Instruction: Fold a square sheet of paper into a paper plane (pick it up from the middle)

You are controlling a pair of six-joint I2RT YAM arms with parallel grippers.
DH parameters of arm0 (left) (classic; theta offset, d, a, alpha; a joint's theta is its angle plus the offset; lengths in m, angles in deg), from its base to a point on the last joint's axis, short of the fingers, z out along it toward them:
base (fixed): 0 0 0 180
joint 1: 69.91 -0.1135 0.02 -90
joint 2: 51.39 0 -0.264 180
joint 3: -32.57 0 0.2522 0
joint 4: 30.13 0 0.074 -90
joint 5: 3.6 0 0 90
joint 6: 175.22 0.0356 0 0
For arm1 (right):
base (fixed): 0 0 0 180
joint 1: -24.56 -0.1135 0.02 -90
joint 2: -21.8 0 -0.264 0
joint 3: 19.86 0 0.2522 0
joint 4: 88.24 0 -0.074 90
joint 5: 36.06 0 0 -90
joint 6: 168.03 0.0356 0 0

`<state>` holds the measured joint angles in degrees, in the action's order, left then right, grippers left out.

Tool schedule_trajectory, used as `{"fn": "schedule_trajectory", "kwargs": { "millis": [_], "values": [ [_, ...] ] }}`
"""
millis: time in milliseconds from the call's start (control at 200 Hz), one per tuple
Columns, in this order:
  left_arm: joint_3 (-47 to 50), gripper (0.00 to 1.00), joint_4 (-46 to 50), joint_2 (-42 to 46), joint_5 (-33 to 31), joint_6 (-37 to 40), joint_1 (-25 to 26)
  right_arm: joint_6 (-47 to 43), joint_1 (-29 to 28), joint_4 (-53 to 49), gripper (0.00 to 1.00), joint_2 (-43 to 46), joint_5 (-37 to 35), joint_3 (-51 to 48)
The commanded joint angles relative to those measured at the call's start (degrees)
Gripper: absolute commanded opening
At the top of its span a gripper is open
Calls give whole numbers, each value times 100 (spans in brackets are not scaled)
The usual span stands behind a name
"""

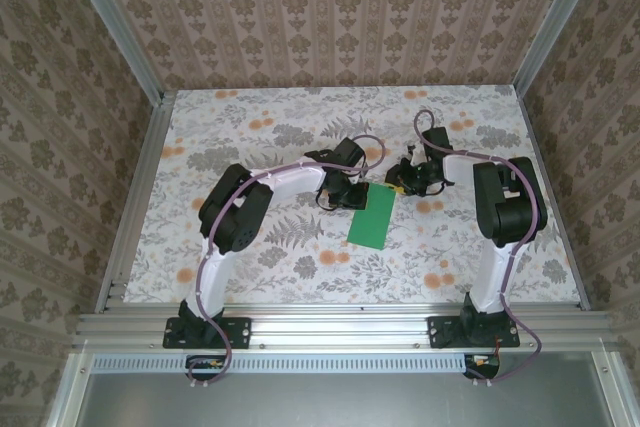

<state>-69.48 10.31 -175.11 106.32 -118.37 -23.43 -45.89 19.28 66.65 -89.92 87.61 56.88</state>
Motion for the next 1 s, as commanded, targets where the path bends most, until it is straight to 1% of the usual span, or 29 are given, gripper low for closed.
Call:
{"fn": "schedule_trajectory", "kwargs": {
  "millis": [0,120,235,290,350,400,505,640,730,995],
  "values": [
    [17,0,409,-63,-85,76,26,28,27,-185,28,21,-100,-96],
    [66,0,244,220,-76,-52,25,-290,31,-685,31,560,-34,124],
    [194,13,-50,624,-137,-223,28,-476,27,-1022,35,1146,-269,-75],
    [337,21,-214,858,-209,-308,27,-498,18,-1145,38,1391,-463,-306],
    [552,24,-392,1087,-326,-386,15,-462,4,-1189,40,1610,-590,-609],
    [723,30,-469,1241,-427,-440,-5,-428,-39,-1264,41,1761,-679,-827],
    [1213,32,-767,1465,-424,-559,-106,-362,-214,-1330,43,2014,-920,-1219],
    [1797,36,-1381,1605,-123,-843,-277,-161,-428,-1101,43,2113,-833,-1564],
    [1903,37,-1508,1592,-11,-875,-324,-150,-567,-1071,43,1990,-857,-1531],
    [1971,38,-1508,1605,-28,-917,-385,-146,-858,-1115,41,1571,-932,-1152]
  ]
}}
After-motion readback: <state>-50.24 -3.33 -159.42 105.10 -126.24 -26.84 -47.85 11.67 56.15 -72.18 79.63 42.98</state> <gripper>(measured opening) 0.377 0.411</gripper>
